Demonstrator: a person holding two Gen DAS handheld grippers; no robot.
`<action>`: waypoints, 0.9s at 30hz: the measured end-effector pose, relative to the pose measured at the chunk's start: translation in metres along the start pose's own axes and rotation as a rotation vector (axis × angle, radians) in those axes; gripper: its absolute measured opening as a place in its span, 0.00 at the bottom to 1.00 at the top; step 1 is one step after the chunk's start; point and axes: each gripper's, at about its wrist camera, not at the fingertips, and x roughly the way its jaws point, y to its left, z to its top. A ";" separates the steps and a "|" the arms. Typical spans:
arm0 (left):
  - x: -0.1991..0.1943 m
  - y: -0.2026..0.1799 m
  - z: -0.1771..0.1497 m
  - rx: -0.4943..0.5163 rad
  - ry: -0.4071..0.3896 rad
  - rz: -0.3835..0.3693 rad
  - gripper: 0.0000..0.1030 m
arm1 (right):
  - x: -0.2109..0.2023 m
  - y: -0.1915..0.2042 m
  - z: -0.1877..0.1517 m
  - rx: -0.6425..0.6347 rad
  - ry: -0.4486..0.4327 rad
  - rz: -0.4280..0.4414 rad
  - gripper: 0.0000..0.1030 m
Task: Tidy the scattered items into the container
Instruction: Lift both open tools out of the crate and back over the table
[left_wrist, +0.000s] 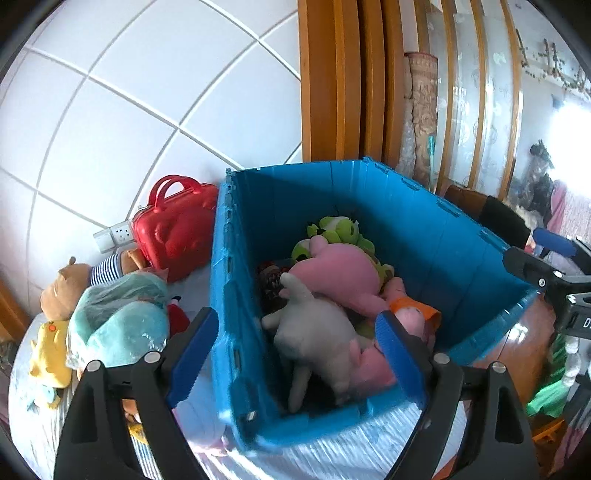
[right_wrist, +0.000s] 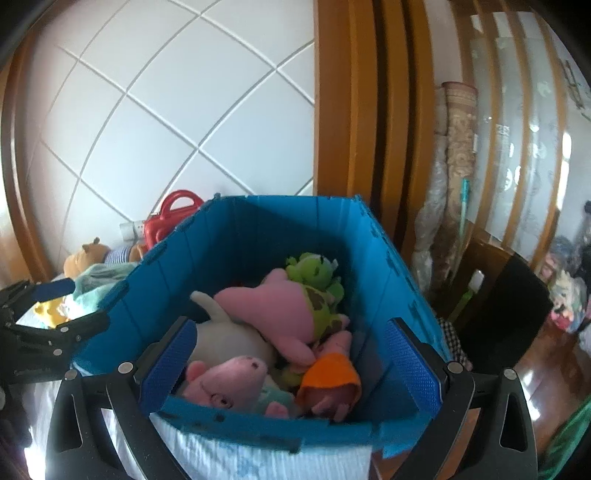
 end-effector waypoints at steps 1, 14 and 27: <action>-0.006 0.004 -0.006 -0.007 -0.008 -0.001 1.00 | -0.006 0.005 -0.004 0.002 -0.009 -0.008 0.99; -0.077 0.079 -0.103 -0.048 0.001 0.103 1.00 | -0.068 0.116 -0.073 -0.088 -0.125 0.010 0.99; -0.125 0.174 -0.185 -0.181 0.071 0.151 1.00 | -0.085 0.231 -0.136 -0.111 -0.047 0.149 0.99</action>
